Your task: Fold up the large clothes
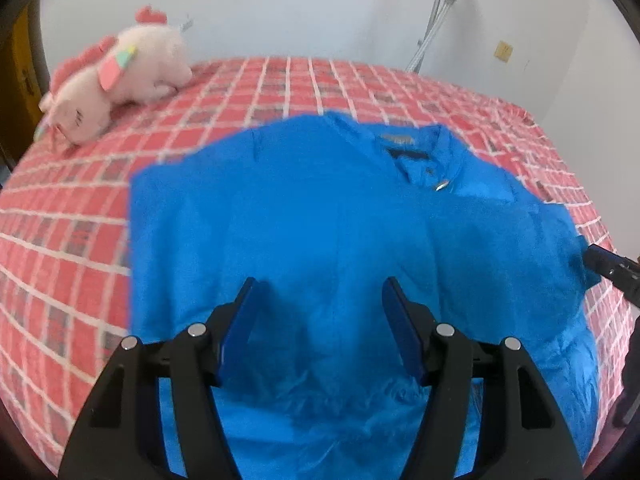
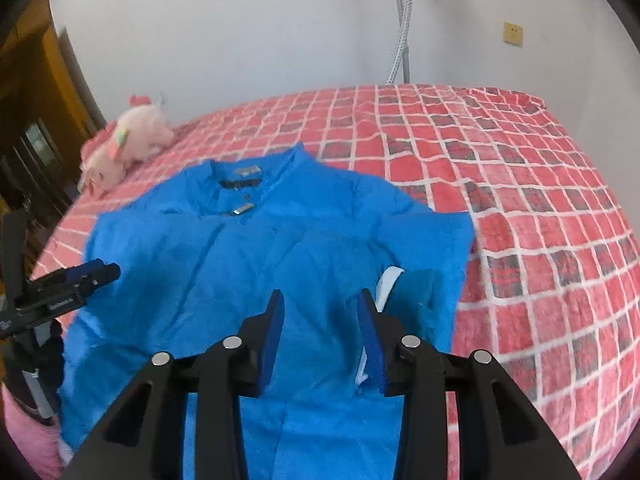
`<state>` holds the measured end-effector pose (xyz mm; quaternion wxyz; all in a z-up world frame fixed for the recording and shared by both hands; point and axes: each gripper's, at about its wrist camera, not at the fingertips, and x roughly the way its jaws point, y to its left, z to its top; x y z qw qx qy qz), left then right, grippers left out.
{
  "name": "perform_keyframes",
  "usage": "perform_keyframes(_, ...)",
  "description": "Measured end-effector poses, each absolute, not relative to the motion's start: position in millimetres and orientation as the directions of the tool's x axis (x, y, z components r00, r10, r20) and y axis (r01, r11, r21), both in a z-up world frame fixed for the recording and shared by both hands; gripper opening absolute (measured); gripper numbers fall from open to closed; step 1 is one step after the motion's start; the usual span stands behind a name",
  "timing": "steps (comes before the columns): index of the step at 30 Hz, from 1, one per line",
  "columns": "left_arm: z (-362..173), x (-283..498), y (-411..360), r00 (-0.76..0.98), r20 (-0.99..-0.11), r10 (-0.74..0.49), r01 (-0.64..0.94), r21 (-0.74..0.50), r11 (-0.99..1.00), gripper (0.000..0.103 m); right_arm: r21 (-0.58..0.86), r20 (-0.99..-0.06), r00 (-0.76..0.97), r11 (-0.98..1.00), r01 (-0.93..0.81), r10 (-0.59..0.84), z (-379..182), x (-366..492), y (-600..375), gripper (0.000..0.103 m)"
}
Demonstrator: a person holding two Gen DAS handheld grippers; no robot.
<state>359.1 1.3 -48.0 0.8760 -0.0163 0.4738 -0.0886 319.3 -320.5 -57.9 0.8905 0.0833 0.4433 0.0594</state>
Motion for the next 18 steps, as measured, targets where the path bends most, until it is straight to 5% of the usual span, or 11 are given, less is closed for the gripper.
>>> perform_keyframes(10,-73,360,2,0.541,-0.821,-0.179,0.161,-0.107,0.981,0.063,0.192,-0.827,0.538,0.981,-0.001,0.163,-102,329,-329,0.040)
perform_keyframes(18,-31,315,27,0.550,-0.806,-0.221,0.168,-0.152,0.974,0.067,0.262,-0.727,0.639,0.962,-0.081,0.252,-52,273,-335,0.046)
